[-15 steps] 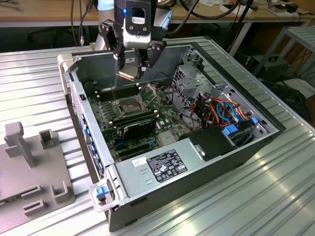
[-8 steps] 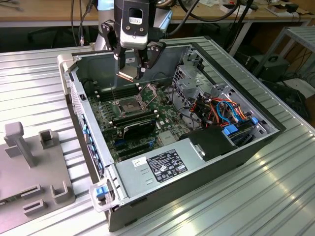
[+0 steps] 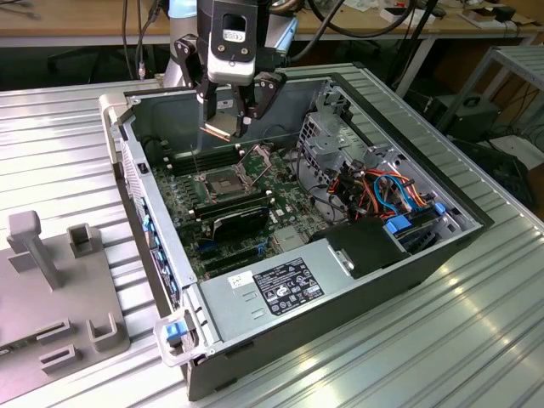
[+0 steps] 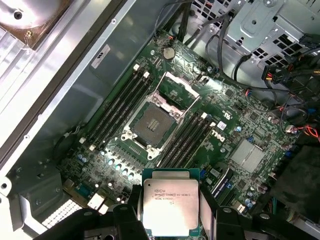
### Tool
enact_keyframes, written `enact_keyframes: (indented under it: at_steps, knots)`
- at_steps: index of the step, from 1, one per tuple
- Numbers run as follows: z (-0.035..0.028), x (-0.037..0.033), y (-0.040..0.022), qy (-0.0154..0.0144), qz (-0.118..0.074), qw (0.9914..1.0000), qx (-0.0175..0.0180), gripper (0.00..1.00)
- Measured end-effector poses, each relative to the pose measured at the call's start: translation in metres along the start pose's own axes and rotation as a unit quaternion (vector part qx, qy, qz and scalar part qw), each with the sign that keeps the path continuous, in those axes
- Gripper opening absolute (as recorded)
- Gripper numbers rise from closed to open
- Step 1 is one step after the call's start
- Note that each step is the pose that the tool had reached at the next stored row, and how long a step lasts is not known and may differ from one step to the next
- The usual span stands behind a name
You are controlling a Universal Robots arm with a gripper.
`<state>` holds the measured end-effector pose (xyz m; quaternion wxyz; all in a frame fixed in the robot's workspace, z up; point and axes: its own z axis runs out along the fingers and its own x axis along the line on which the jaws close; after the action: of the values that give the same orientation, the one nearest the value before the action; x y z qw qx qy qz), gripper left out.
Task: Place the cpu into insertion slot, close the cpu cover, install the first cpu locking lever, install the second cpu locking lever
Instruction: 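Place the cpu into insertion slot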
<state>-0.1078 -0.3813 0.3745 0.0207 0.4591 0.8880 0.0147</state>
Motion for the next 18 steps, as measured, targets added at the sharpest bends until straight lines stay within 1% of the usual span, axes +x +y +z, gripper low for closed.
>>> enact_keyframes:
  at_steps: [1, 2, 4, 5, 6, 7, 8, 9, 13, 18]
  knots:
    - [0.0001, 0.0, 0.0, -0.0005, 0.012, 0.99993, 0.0002, 0.55]
    - [0.0003, 0.0, 0.0, -0.0011, 0.025, 0.99968, 0.0005, 0.55]
    - [0.0006, 0.0, 0.0, -0.0018, 0.041, 0.99917, 0.001, 0.55]
    - [0.001, 0.0, 0.0, -0.0026, 0.057, 0.99837, 0.0013, 0.55]
    - [0.0014, 0.0, 0.0, -0.0031, 0.068, 0.99769, 0.0016, 0.55]
    - [0.0019, 0.0001, -0.0001, -0.0034, 0.076, 0.99714, 0.0019, 0.55]
    - [0.0029, 0.0002, 0.0, -0.0039, 0.085, 0.99634, 0.0021, 0.55]
    - [0.0042, 0.0006, 0.0008, -0.0042, 0.091, 0.99581, 0.0022, 0.55]
    - [0.0081, 0.0026, 0.0048, -0.0047, 0.102, 0.99479, 0.0024, 0.55]
    - [0.0109, 0.005, 0.0082, -0.005, 0.107, 0.99429, 0.0026, 0.55]
